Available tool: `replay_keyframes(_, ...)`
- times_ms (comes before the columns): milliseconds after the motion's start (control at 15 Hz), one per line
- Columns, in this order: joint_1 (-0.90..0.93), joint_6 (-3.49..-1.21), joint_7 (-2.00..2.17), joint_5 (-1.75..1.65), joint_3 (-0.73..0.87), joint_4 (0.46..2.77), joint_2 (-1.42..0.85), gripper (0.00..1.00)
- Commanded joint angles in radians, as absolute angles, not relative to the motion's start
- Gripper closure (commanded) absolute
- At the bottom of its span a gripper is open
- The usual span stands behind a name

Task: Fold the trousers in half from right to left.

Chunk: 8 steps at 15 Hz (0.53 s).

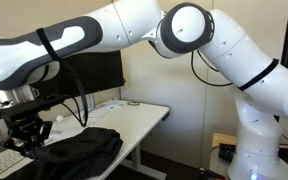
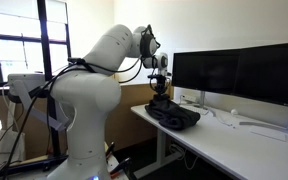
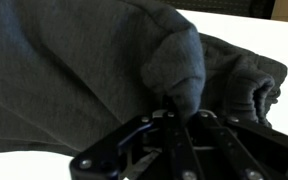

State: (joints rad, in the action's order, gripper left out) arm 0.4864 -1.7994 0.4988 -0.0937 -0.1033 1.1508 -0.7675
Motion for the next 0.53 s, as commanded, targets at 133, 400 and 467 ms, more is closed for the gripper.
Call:
replay_keyframes(133, 0.526, -1.674, 0.492, -0.103, -0.09, 0.937, -0.901, 0.96)
replay_keyframes(400, 0.541, -1.592, 0.482, -0.097, -0.088, 0.829, -0.969, 0.63)
replay_keyframes(467, 0.544, -1.573, 0.482, -0.097, -0.086, 0.801, -0.985, 0.56)
